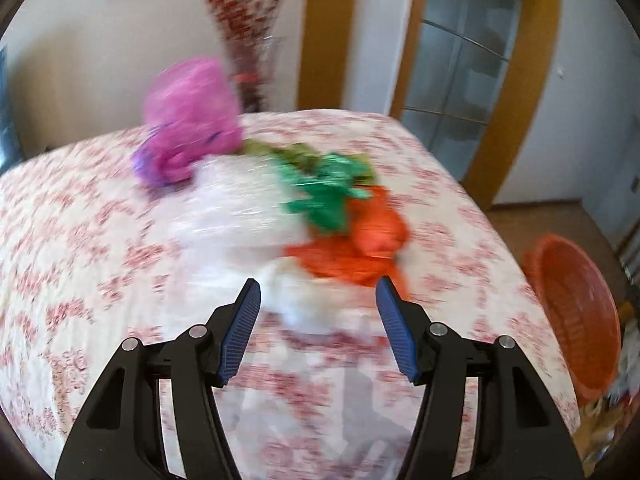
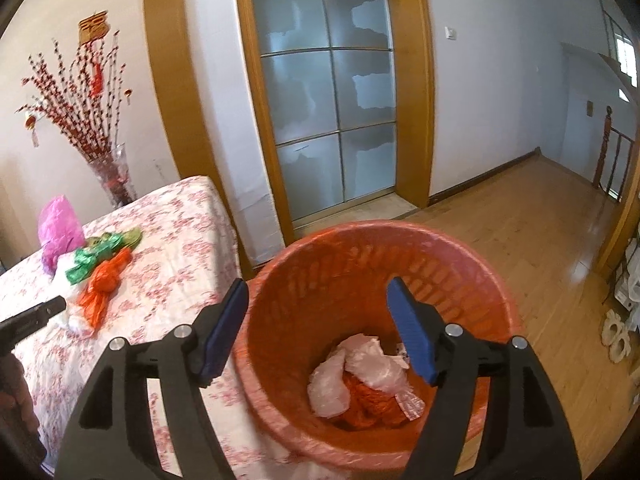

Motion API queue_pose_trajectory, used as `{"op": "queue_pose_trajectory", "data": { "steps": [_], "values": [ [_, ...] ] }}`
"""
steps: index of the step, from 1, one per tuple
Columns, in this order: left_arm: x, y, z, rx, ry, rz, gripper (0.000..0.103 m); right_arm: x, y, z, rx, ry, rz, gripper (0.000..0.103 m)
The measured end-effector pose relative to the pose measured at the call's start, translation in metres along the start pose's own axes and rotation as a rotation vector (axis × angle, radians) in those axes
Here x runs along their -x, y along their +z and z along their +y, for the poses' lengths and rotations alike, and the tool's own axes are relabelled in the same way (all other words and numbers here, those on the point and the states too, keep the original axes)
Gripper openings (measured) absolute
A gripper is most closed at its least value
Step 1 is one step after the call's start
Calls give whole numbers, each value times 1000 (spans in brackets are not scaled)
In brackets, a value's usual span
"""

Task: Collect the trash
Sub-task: 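Move both tools back to the bed and grasp the white bag with the left tool, then grasp the orange bag with the right tool while the left tool holds the white bag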

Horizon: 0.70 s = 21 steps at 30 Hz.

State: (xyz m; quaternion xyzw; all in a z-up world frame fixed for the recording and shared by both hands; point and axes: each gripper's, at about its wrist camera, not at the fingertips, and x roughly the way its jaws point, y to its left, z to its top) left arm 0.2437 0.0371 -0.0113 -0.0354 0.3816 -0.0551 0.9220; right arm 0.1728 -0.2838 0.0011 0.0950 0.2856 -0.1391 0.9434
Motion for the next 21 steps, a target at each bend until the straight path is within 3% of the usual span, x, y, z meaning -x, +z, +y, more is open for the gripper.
{"op": "queue_pose_trajectory", "data": {
  "steps": [14,21],
  "values": [
    [-33,-1,17,58,-11,84,55,-3,-6,25,52,27,34,71],
    [-34,-4,13,43,-28,89,27,-5,-8,31,56,47,47,71]
  ]
}}
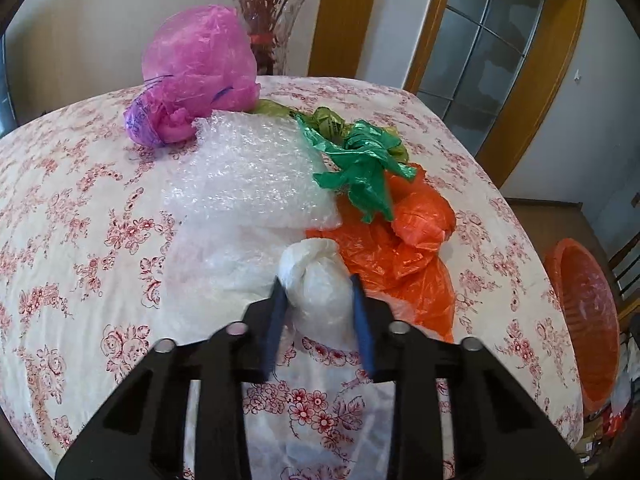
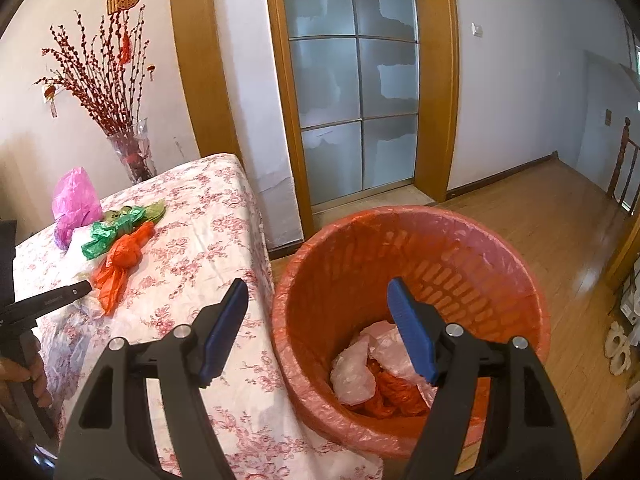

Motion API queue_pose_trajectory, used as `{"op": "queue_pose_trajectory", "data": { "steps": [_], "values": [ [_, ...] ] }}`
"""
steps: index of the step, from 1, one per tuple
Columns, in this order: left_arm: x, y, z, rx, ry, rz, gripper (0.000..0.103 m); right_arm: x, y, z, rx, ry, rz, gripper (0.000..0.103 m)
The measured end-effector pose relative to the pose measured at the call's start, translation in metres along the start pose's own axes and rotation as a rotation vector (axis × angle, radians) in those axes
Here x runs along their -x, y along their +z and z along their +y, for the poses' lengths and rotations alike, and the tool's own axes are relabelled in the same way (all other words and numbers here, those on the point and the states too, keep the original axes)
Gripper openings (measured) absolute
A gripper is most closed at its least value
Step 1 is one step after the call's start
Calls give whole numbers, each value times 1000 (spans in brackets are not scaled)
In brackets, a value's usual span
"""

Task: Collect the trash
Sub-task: 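Grasp the orange bag with the right tool while the left tool holds the white bag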

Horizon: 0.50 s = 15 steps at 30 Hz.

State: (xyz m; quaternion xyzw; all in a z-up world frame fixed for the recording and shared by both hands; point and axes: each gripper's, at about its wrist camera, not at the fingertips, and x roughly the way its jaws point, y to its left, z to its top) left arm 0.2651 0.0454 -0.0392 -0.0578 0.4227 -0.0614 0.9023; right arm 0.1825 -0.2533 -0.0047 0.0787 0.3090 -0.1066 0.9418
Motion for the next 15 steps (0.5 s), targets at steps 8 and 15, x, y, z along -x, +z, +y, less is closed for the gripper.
{"op": "queue_pose_trajectory", "data": {
  "steps": [8,15],
  "values": [
    [26,-11,15,2,2,-39,25,4,5,28,48,56,-10,71],
    [64,-18,48,26,37,-107,25,-5,11,84,124,153,7,71]
  ]
}}
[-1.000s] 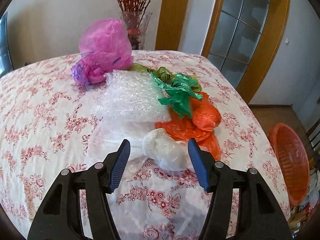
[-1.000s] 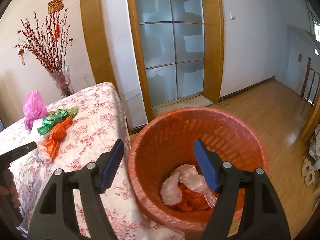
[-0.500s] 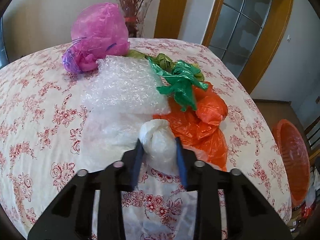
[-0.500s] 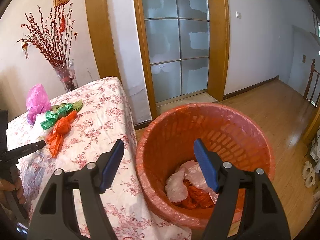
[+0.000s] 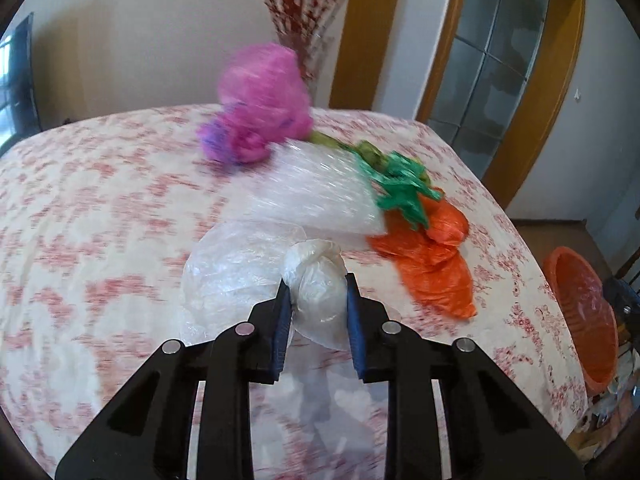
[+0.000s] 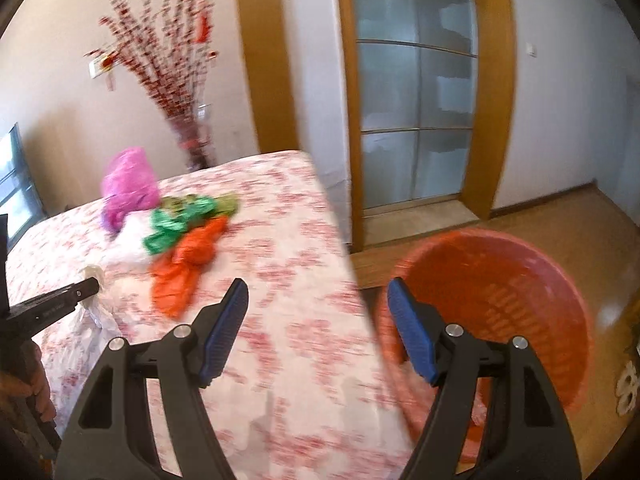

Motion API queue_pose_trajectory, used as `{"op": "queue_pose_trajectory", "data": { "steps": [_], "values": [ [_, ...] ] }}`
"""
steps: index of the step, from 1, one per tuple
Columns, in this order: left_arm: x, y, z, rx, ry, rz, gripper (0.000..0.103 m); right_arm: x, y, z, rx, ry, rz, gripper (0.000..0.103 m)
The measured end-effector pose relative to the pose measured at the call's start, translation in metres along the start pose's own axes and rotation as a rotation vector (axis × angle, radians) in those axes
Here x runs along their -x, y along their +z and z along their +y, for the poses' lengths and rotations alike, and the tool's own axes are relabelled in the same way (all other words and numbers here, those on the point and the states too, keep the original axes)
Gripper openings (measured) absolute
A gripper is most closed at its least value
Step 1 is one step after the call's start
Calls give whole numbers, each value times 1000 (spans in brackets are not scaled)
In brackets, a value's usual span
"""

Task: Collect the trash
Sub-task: 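Grasp the orange bag with the right tool while the left tool holds the white bag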

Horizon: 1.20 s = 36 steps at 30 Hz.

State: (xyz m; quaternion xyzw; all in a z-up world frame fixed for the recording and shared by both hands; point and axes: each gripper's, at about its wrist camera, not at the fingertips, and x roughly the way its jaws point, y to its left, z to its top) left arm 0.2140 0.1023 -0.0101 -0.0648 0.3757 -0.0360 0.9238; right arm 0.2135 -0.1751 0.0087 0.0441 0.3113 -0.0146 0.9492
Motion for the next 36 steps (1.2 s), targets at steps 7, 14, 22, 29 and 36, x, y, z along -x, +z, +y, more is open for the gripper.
{"op": "queue_pose_trajectory", "data": {
  "steps": [7,14,22,29,36],
  "values": [
    [20,8,48,68,44,-59,25,-40,13,64,77,93,64,70],
    [22,18,81,109,60,-90,25,-89,23,112,120,114,142,60],
    [13,21,92,119,52,-85,25,-137,28,124,80,60,228,59],
    [5,22,94,127,39,-70,25,-159,26,124,72,49,276,44],
    [5,23,85,114,27,-67,25,-142,24,107,47,52,260,34]
  ]
}}
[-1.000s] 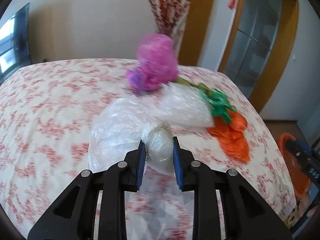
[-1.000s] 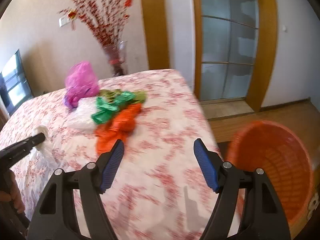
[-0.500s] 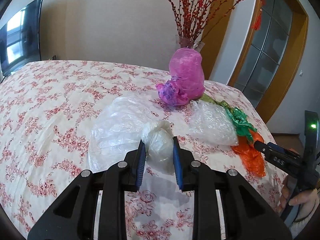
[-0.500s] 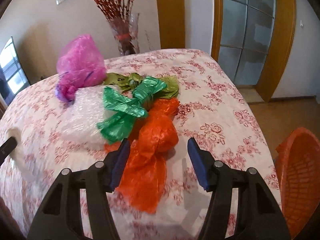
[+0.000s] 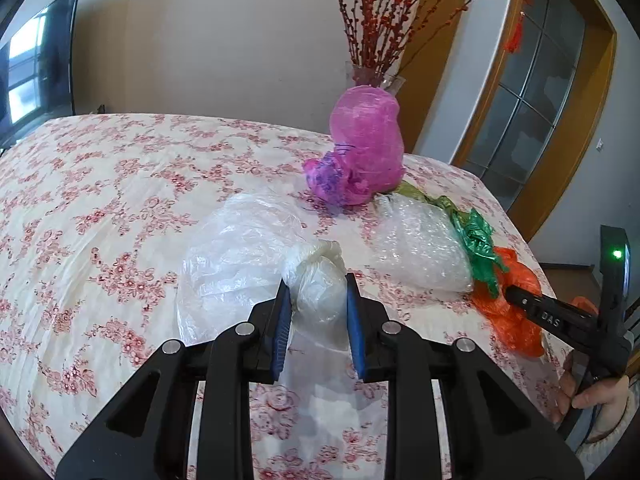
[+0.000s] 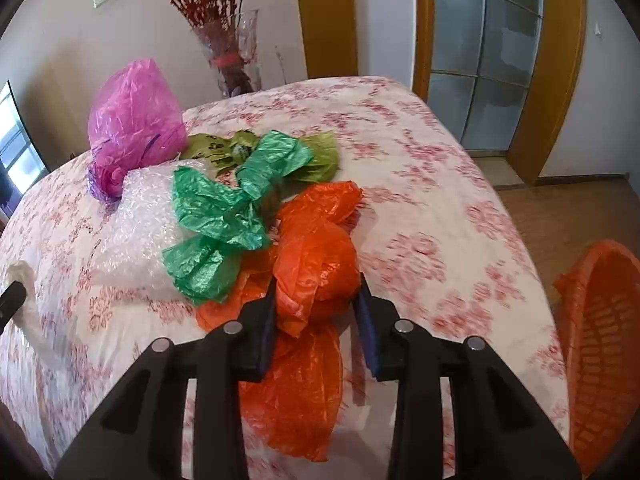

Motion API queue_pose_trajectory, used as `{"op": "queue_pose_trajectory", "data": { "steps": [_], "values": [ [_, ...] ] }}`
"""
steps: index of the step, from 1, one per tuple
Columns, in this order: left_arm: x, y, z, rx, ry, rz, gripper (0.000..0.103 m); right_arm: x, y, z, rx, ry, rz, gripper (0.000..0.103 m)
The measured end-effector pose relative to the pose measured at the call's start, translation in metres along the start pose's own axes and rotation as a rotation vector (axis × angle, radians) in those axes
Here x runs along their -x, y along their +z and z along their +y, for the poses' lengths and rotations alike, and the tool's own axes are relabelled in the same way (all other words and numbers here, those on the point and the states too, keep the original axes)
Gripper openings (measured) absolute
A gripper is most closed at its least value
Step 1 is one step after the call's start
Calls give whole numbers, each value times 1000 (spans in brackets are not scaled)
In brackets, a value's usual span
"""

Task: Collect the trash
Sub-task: 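Grasp the orange bag with the right tool while the left tool holds the white bag, then carry the white bag and orange bag over the wastebasket with both tools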

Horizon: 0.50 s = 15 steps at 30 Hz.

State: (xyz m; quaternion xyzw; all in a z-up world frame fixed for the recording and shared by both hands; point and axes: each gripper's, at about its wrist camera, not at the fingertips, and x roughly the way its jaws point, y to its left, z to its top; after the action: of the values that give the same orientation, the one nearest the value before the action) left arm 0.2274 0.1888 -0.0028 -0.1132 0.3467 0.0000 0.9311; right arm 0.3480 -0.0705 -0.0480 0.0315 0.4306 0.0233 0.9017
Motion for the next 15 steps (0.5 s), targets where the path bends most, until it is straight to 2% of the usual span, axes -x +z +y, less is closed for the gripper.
{"op": "queue_pose_trajectory", "data": {
  "steps": [15],
  "values": [
    [12,-10,-65,-83,-95,6,25,75,-36,-70,-70,-65,-104,34]
  ]
}}
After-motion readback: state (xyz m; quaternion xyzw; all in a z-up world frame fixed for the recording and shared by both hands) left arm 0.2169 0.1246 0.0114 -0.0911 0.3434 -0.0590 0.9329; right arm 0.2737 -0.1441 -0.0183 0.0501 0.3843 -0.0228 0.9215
